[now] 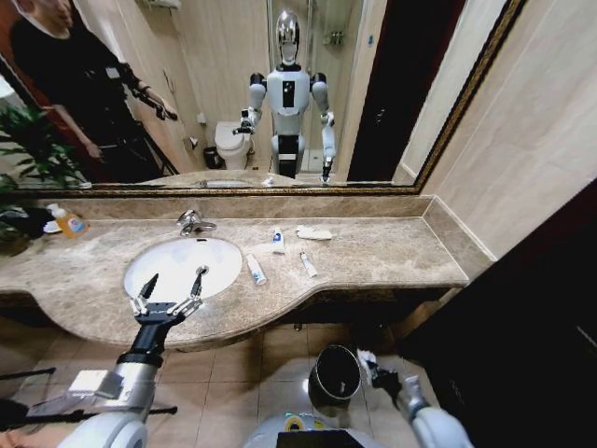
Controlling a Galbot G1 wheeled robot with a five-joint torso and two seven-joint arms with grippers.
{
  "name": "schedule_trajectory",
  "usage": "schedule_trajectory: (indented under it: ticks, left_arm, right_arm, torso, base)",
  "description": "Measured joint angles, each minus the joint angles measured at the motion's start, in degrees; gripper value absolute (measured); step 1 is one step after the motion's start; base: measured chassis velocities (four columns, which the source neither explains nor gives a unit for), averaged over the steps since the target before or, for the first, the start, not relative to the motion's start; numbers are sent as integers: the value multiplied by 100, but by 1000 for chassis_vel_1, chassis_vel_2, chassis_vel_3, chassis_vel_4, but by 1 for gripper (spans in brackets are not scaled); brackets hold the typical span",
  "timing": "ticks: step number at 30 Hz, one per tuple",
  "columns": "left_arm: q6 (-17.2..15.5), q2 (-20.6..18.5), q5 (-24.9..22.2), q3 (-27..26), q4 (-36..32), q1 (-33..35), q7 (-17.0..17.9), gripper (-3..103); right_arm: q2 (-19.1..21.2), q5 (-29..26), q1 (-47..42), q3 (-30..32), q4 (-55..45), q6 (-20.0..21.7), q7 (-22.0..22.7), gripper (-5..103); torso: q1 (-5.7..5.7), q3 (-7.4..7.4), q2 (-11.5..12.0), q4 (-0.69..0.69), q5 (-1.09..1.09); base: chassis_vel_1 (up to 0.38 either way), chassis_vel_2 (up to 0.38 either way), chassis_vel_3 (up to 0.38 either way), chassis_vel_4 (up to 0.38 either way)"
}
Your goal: Pick up the trash from the sink and place it in the trash bin.
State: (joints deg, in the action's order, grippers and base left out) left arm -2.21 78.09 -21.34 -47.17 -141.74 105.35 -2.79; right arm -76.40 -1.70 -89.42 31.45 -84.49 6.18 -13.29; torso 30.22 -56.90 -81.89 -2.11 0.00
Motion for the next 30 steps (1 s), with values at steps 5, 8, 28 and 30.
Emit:
schedule_trajectory:
  ticks: [5, 8, 28, 30]
  left_arm:
    - [0, 0, 0, 0, 0, 0, 0, 100]
    - [0, 0, 0, 0, 0, 0, 0, 100]
    - [0, 0, 0, 0, 0, 0, 0, 100]
    - [0, 0, 0, 0, 0, 0, 0, 100]
  right_arm:
    - [-474, 297, 499, -17, 882, -472, 255, 1]
    - [-528, 421, 550, -25, 951, -417, 205, 12]
    - [126, -1017, -460, 1230, -2340, -186, 933, 78]
    - [149, -1453, -455, 1473, -3221, 141, 1069, 88]
  torso:
    - [1, 0, 0, -1, 0]
    - [1, 0, 0, -1, -3]
    - [0, 0, 0, 1, -1]
    - [0, 0, 0, 1, 1]
  base:
    - [0, 0, 0, 0]
    - [0, 0, 0, 0]
    - [0, 0, 0, 0]
    - [0, 0, 0, 0]
